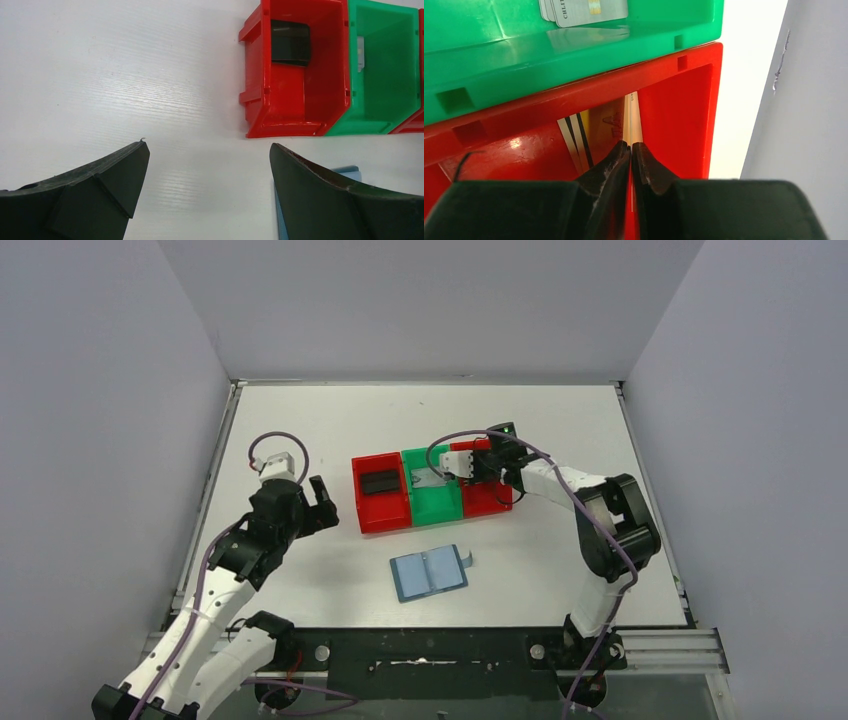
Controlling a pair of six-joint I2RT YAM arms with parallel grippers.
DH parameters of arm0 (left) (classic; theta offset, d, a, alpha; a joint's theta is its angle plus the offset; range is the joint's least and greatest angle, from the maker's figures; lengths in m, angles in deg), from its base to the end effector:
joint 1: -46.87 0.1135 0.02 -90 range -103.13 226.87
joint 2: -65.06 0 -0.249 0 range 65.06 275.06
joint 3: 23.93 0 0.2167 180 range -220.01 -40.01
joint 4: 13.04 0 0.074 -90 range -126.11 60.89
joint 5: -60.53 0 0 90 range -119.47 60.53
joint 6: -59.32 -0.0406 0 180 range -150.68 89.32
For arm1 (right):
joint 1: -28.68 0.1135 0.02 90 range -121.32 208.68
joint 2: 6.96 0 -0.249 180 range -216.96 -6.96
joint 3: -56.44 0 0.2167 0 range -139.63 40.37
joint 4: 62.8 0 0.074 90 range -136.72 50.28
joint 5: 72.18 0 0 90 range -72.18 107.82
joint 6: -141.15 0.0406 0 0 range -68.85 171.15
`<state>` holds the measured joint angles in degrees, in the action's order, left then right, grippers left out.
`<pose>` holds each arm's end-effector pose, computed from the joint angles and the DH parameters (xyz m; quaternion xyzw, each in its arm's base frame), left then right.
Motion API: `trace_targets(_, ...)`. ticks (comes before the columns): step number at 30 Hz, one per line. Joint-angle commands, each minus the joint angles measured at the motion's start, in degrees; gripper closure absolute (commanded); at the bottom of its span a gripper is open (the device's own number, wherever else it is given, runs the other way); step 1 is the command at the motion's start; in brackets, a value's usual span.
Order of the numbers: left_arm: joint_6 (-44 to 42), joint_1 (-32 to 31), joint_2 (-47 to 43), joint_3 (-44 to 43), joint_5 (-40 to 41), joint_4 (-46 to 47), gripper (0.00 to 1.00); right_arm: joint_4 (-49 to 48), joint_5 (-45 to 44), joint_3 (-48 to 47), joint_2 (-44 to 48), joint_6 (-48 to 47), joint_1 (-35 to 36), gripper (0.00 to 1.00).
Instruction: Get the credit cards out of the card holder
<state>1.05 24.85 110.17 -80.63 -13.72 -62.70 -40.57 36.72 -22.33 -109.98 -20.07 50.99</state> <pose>0.1391 -0.0444 0.2637 -0.1351 0.8823 -0.0862 0.4425 0.3198 0.1454 0.1856 -0.7091 0.5832 -0.0126 0.3960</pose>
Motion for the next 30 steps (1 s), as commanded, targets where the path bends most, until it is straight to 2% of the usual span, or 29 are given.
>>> trace_targets(1,-1.22,0.22,0.3,-0.43,-0.43,3.08,0.06,-1.67,0.33,-3.86,-1.11,-1.46,-0.45,0.9)
trace_targets(7,-1.32,0.22,0.71,-0.5,-0.58,3.19,0.06,-6.0,-1.38,-1.88,-2.53,-1.04,-0.49,0.89)
trace_targets(14,-1.41,0.21,0.75,-0.39,-0.98,3.33,0.06,-4.75,-0.57,-1.16,-1.8,-0.23,-0.4,0.76)
trace_targets(16,-1.49,0.22,0.85,-0.38,-0.98,3.35,0.06,-2.29,-0.26,-1.72,-1.59,0.14,-0.34,0.63)
trace_targets(17,-1.49,0.22,0.86,-0.42,-1.03,3.36,0.06,-0.8,0.2,-1.95,-1.38,0.08,-0.48,0.6)
trace_targets(21,-1.57,0.19,0.95,-0.37,-1.25,3.44,0.06,0.01,0.46,-0.73,0.89,1.12,-0.43,0.58)
trace_targets(22,-1.53,0.22,1.03,-0.42,-1.25,3.46,0.06,-0.12,0.85,-0.35,1.75,1.62,-0.42,0.5)
trace_targets(23,-1.57,0.2,1.08,-0.48,-1.15,3.44,0.06,-0.05,1.27,-0.1,2.8,2.11,-0.42,0.47)
trace_targets(26,-1.58,0.14,1.14,-0.45,-1.23,3.27,0.06,-1.18,2.37,0.43,6.33,4.51,-0.75,0.45)
trace_targets(30,-1.58,0.14,0.71,-0.35,-1.1,3.38,0.06,-7.56,4.29,3.52,12.17,9.65,-1.55,0.43)
